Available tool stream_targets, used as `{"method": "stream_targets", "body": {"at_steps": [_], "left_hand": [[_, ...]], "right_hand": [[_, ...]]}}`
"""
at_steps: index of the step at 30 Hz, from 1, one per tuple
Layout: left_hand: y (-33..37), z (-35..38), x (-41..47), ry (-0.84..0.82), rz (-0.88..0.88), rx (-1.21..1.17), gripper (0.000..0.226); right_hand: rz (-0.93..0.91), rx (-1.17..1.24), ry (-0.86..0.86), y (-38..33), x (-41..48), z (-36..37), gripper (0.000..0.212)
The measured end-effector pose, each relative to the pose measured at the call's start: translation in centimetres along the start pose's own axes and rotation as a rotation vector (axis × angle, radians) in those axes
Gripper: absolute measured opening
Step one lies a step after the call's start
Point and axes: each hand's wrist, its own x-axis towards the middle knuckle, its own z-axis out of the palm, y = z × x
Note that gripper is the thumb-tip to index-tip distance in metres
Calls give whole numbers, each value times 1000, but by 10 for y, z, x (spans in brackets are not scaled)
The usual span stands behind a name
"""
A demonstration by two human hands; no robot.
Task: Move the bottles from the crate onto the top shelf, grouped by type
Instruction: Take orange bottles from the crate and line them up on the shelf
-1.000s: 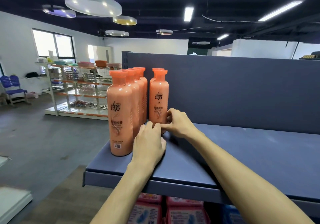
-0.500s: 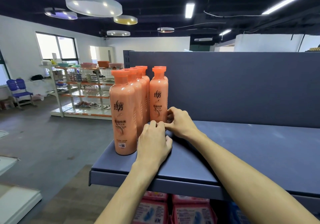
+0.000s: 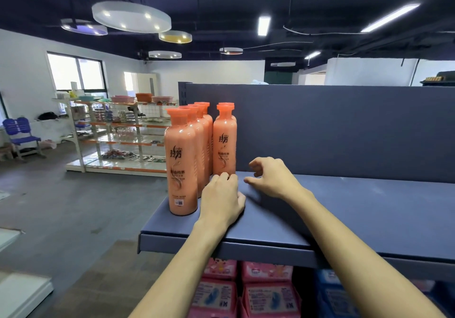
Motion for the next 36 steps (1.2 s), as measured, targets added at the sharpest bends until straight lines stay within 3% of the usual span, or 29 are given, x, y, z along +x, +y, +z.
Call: {"method": "stream_targets", "body": {"at_steps": [10, 14, 20, 26, 31, 36], "left_hand": [[17, -24, -15, 139, -16, -29, 16], [50, -31, -31, 150, 96, -145, 20], [86, -38, -48, 38, 191, -81, 21], [118, -37, -121, 193, 413, -292, 15], [140, -10, -171, 39, 419, -382, 16], [146, 40, -211, -147, 438, -365, 18]], "right_hand": [[141, 53, 67, -1, -76, -40, 42], [151, 14, 110, 1, -104, -60, 42], [210, -75, 136, -2, -142, -85, 44], [257, -163, 250, 2, -221, -95, 40], [330, -148, 288, 18, -285, -84, 24], [422, -151, 169, 48, -325, -45, 21]]}}
